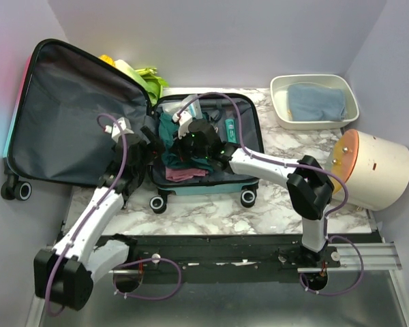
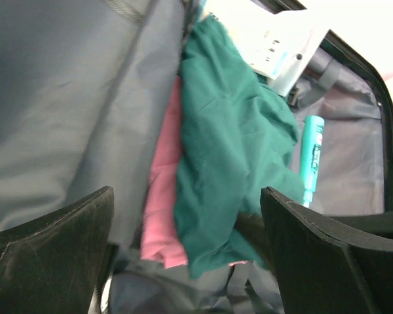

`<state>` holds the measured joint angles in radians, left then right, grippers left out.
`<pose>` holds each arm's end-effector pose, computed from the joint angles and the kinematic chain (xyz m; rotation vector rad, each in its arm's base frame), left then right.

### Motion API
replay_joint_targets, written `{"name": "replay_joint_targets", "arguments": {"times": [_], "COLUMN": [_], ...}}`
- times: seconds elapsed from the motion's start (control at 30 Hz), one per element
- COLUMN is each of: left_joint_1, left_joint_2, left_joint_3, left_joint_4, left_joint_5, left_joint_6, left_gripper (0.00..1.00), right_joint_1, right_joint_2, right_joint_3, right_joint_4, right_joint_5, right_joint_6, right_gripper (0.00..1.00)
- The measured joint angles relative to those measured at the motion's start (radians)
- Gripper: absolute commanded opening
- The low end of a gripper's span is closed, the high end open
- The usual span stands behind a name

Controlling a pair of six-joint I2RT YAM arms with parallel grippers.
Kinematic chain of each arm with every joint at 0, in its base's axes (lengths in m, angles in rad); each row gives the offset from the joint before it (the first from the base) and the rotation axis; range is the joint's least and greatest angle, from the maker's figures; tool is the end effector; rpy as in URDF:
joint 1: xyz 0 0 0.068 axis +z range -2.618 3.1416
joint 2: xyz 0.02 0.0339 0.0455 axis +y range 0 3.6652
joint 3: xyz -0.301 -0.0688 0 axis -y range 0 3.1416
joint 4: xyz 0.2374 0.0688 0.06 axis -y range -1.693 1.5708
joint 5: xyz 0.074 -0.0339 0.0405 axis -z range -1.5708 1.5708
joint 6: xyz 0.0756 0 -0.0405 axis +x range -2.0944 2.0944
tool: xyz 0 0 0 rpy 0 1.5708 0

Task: Open, take out, and arrange the luggage

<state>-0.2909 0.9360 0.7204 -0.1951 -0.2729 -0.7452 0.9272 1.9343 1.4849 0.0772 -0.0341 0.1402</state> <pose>0.2174 -0.0438 0.3051 -0.6194 1.8889 -0.4062 0.3017 0.4065 0.2914 -0.7945 1.8526 0.7301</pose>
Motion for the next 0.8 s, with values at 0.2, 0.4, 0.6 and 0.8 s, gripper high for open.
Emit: {"name": "replay_joint_targets", "arguments": {"times": [0.2,0.4,0.6,0.8], "left_joint_1": [0.026,0.035,0.035,0.035], "left_joint_2": [0.22,0.336,0.384,0.418], "left_joint_3": [0.101,0.122,0.126,0.125], "left_joint_4": [0.084,0.145,0.154,0.183], "left_joint_5": [0.126,0.192,0.233,0.244], "left_joint_6": [-0.032,-0.072,-0.111,-0.169], "left_gripper": [0.99,0.99,0.99,0.99], "right_joint_1": [-0.011,-0.013,-0.013,-0.017], "right_joint_2": [0.0,-0.006,-0.045,-0.09], "right_joint_3": [-0.029,-0.058,-0.125,-0.189], "right_joint_4": [0.006,0.035,0.08,0.153], "right_joint_5": [-0.039,-0.047,-0.046,-0.05], "right_joint_6": [0.013,0.015,0.021,0.029], "right_gripper": [0.01,0.01,0.01,0.01]}}
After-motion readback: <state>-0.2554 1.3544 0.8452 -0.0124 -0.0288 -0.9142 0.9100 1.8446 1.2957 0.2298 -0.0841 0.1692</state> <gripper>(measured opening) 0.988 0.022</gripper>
